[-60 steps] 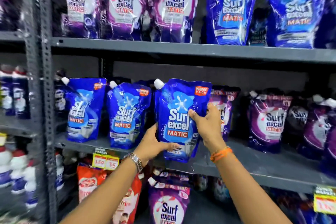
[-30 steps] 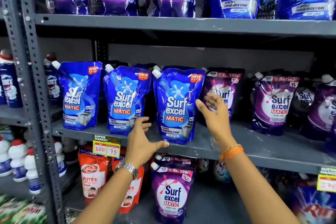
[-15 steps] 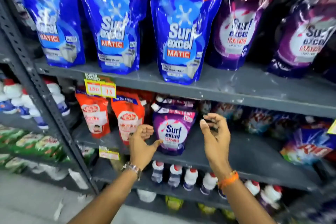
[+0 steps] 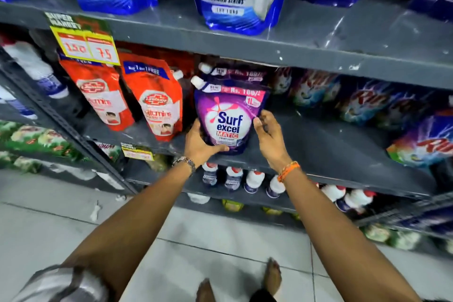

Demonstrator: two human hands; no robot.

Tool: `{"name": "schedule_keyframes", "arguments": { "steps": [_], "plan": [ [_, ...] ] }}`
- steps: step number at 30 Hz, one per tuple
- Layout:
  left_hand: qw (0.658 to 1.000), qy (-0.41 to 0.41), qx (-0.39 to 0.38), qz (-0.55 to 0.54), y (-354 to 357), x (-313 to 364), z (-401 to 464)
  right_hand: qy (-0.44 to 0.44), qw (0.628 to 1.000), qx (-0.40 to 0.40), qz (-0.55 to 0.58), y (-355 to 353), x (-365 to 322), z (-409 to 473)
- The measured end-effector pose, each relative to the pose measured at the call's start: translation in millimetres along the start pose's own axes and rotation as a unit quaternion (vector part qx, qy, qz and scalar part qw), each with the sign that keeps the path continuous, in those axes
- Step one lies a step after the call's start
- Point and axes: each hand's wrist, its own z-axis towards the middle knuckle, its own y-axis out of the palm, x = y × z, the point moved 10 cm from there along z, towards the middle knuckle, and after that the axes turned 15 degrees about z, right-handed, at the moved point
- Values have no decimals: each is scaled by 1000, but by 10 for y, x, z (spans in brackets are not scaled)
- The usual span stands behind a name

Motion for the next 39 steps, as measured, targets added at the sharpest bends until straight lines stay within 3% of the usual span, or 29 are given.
{"name": "schedule_keyframes", "arguments": {
  "steps": [17, 25, 32, 39],
  "plan": [
    [1000, 7, 8, -12, -47, 218, -529, -14, 996, 86, 21, -231, -124, -398],
    [995, 54, -2, -82, -331, 890, -1326, -144, 986, 88, -17, -494, -1246, -1118],
    [978, 182, 30, -99, -787, 2155, -1619, -235, 960, 152, 27, -853, -2522, -1434],
    [962, 261, 46, -70, -1112, 3402, -1363, -303, 933, 184, 55, -1319, -3574, -1083]
  ]
}}
